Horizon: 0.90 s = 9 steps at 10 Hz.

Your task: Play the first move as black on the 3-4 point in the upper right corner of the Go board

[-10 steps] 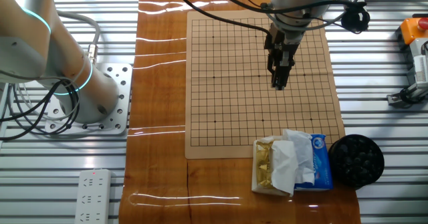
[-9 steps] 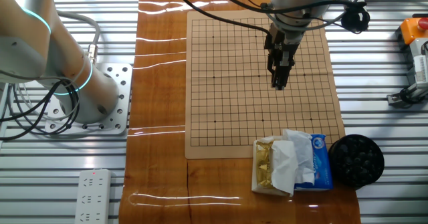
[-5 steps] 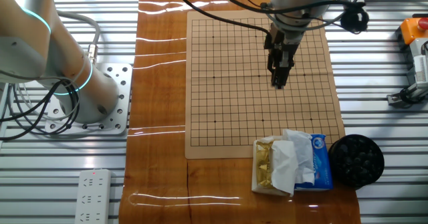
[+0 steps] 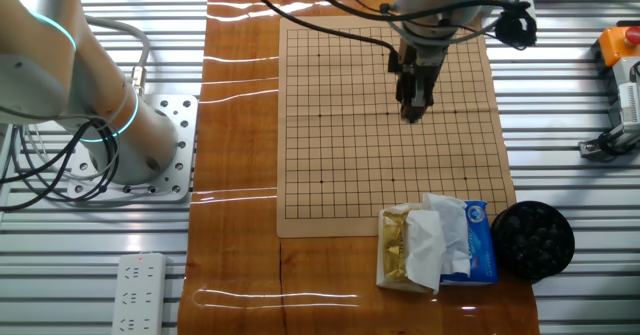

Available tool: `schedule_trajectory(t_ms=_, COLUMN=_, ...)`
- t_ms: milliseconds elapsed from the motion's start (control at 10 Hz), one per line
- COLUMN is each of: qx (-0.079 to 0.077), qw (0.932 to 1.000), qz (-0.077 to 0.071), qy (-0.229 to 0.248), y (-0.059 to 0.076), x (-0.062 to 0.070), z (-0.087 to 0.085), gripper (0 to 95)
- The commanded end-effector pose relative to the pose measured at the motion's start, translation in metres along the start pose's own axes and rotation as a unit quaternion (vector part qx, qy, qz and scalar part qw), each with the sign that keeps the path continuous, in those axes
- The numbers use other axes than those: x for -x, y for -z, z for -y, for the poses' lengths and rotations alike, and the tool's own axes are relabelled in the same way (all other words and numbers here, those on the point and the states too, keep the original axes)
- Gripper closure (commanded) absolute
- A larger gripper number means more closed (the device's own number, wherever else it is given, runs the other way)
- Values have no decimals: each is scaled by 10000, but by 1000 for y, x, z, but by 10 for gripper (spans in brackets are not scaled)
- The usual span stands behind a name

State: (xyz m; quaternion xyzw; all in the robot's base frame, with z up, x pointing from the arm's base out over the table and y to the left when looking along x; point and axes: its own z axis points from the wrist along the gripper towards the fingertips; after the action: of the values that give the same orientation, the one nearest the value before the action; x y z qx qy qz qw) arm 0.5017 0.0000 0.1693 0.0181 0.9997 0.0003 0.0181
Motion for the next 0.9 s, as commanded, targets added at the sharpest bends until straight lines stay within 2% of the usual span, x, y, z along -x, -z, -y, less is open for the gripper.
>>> schedule_trajectory(t_ms=100, qx=-7, qw=10000, qz=18, qy=-1, y=1, x=-2, z=0, gripper=950)
schedule_trajectory(t_ms=900, qx=-9, qw=10000, qz=5, qy=50, y=1, x=-2, z=0, gripper=950)
